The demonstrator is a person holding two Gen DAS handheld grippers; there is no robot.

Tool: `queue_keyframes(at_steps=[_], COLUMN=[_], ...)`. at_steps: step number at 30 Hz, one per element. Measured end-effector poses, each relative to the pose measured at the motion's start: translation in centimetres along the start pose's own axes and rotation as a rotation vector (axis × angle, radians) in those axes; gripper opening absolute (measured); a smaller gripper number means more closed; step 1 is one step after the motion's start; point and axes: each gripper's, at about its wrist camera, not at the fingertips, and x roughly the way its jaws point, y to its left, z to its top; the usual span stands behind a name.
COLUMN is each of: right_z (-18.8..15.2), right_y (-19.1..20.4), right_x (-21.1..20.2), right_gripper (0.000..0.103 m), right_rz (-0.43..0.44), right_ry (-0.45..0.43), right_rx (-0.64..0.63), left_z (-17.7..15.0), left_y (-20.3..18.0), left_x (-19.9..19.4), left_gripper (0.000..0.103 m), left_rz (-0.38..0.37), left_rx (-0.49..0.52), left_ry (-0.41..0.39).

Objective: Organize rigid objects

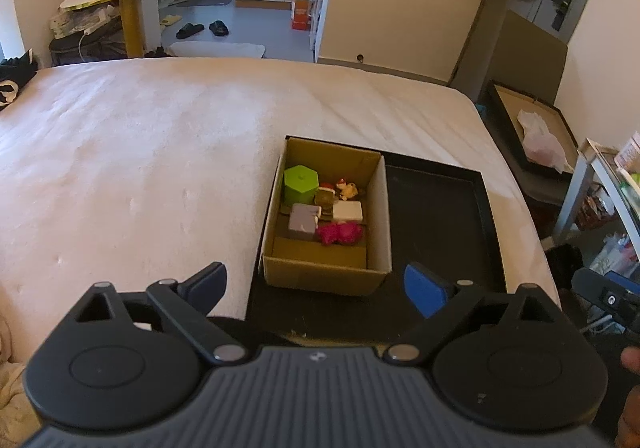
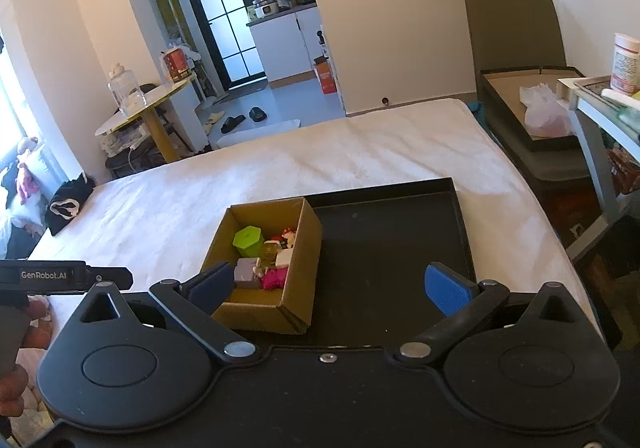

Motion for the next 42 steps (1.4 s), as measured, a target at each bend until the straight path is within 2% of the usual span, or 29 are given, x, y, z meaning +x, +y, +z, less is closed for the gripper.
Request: queue_keyframes(at_steps=[13, 21, 42], right_z=[-0.7, -1.1, -1.5], right_y=[-0.2, -0.2, 1.1], right_x=[-1.9, -1.7, -1.4], right_gripper=[0.103, 0.103, 0.103], right_rz=[-0.023, -0.054, -0.060], right_ry=[0.035, 0.068, 0.103], right_rx=[0.019, 0.013, -0.032], left_z=[-1.8, -2.1, -2.6], left_y=[-0.9, -0.9, -1.0], left_x=[-1.4, -1.6, -1.0], left_gripper=[0.095, 0.095, 0.095], left_rz=[-0.027, -0.033, -0.042], left_rx=[0.042, 0.037, 0.051], left_ry=[0.012, 0.019, 0.043])
